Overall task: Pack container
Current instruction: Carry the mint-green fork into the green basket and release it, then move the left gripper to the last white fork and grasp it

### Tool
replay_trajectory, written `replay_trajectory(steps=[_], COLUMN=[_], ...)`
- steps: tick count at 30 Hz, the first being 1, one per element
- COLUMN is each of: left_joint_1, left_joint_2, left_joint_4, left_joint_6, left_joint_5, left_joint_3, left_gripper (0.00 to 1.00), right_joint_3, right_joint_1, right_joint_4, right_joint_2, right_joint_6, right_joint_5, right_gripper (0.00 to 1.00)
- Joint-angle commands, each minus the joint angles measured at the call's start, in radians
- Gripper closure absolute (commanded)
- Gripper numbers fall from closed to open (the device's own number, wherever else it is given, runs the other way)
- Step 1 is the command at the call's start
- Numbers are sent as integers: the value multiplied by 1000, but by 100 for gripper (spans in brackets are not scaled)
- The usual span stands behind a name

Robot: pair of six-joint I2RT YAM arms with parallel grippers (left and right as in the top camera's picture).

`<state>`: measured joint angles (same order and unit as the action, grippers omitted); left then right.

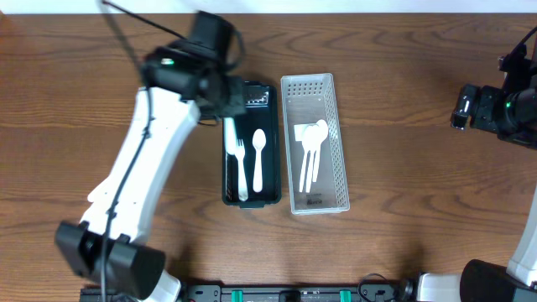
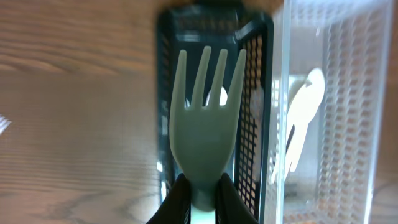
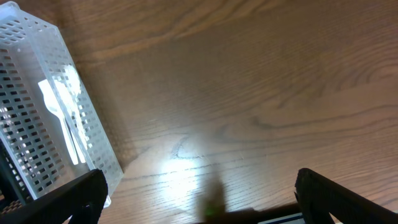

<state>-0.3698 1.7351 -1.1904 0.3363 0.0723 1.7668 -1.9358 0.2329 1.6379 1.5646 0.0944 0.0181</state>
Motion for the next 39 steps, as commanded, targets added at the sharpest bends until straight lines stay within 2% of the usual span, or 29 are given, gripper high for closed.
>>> replay_trajectory(steps=[1,13,16,18,22,29,32,35,39], left_joint_1=[-27,-66,-63,-63,-63,-63,-51,-14,111], left_joint_2=[77,352,363,361,353,257,149,42,-77], left_joint_4=[2,32,34,40,37,5,2,4,-3], left_joint_6=[19,-3,-25,-40,-93,-149,-149,-148,-98], left_joint_5=[-7,-8,-9,-10,-32,-299,-411,-441,-440], left_joint_3=[-50,-81,-81,-80,-67,16,40,42,42], left_gripper=[94,94,83,62,55,52,42,39,36], right_joint_3=[1,1,1,1,1,1,1,1,1], right_joint_1=[9,9,9,9,9,9,9,9,9], right_joint_4=[0,4,5,5,5,4,-1,-3,0], right_joint_2=[1,1,1,1,1,1,1,1,1], right_joint_6=[-2,2,2,2,2,2,2,2,2], right_joint_5=[-10,1,1,1,1,1,1,1,1], right_gripper=[1,1,1,1,1,1,1,1,1])
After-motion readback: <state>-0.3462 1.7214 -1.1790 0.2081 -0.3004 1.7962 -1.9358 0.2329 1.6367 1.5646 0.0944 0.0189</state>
